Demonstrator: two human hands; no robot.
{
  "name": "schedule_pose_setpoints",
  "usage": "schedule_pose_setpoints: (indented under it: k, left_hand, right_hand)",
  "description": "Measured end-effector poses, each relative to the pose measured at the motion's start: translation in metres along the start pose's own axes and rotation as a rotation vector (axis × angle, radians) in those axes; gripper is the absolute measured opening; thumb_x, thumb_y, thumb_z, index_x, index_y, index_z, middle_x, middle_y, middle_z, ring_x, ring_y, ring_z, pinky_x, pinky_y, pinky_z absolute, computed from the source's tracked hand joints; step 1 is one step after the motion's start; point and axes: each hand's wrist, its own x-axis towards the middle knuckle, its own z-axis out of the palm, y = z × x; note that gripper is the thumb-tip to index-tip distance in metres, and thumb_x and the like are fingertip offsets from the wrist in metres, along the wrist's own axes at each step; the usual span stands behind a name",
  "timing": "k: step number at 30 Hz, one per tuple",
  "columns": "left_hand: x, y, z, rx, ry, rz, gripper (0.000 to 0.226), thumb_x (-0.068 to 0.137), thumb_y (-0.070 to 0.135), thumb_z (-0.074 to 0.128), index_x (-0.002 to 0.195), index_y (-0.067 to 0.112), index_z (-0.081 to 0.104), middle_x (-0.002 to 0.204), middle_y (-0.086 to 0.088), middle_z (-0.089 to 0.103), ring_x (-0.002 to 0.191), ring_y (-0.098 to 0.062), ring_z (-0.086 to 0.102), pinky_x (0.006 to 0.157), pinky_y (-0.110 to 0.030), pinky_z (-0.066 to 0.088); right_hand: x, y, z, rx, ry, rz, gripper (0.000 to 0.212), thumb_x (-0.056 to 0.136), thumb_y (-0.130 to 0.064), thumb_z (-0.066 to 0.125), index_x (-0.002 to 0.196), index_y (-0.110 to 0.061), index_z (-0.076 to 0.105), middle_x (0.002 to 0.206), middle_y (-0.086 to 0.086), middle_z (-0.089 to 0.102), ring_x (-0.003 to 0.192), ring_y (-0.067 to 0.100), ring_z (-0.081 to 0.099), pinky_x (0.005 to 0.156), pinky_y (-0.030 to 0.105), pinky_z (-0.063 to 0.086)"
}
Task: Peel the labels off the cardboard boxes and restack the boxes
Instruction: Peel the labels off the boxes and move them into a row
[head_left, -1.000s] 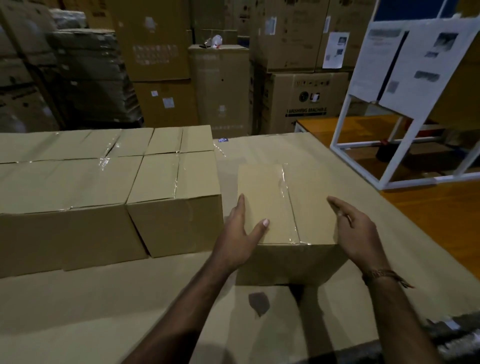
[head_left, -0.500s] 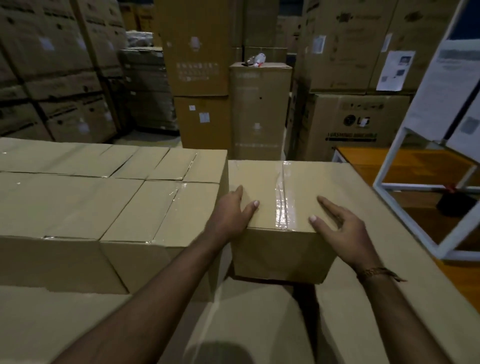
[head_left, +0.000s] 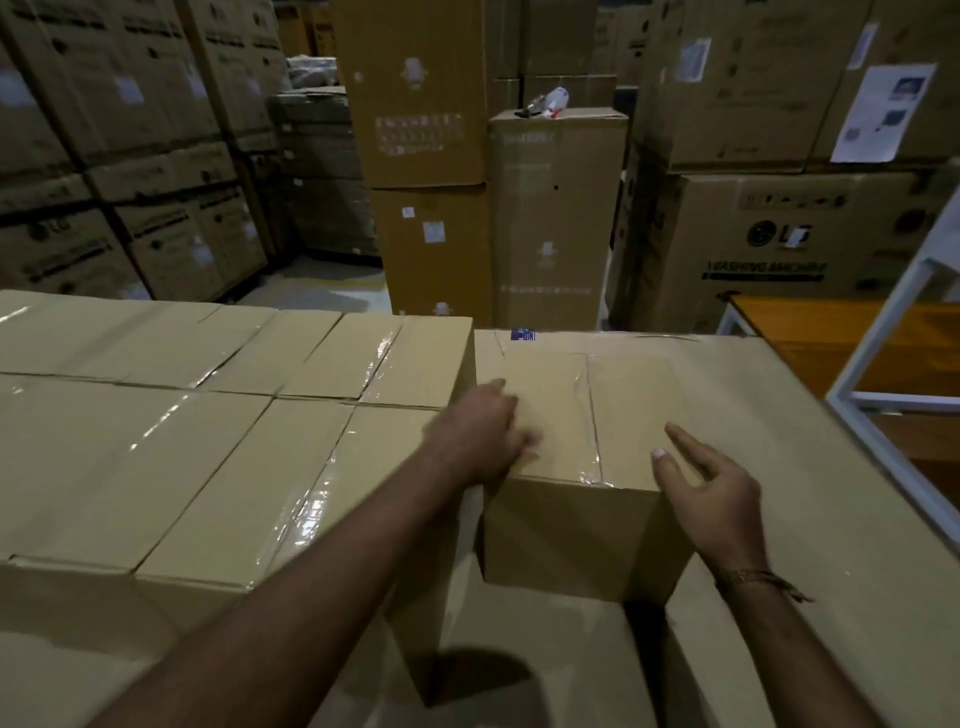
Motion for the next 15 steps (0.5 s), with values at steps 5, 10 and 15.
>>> schedule_pose_setpoints:
  k: [5, 10, 15]
  left_hand:
    - [0.02, -0.057, -0.025, -0.025, 0.181, -0.189, 0.021, 0.102, 0.022, 0.057, 0.12, 0.021, 0.067, 0.12, -0.002, 0.066, 0.102, -0.019, 0.063, 0.089, -0.044, 0.059]
    - [0.016, -0.092, -0.017, -0.144, 0.12, -0.201, 0.033, 0.102, 0.013, 0.054, 0.133, 0.019, 0.064, 0.135, -0.004, 0.065, 0.12, -0.019, 0.061, 0.098, -0.038, 0.053]
    - [0.012, -0.094, -0.012, -0.242, 0.105, -0.143, 0.051, 0.095, 0.023, 0.053, 0.146, 0.019, 0.056, 0.143, -0.005, 0.061, 0.128, -0.022, 0.056, 0.105, -0.046, 0.051]
  right_hand:
    - [0.028, -0.011, 0.03, 0.033, -0.018, -0.014, 0.049, 0.099, -0.035, 0.072, 0.146, -0.025, 0.064, 0.146, 0.001, 0.063, 0.135, 0.016, 0.054, 0.113, 0.036, 0.045]
    - [0.053, -0.014, 0.054, 0.026, -0.045, -0.007, 0.051, 0.097, -0.044, 0.071, 0.146, -0.029, 0.063, 0.149, 0.004, 0.062, 0.141, 0.024, 0.053, 0.117, 0.048, 0.047]
    - [0.064, -0.02, 0.064, 0.029, -0.051, -0.017, 0.051, 0.099, -0.04, 0.071, 0.147, -0.026, 0.062, 0.149, 0.004, 0.062, 0.138, 0.022, 0.054, 0.114, 0.042, 0.047]
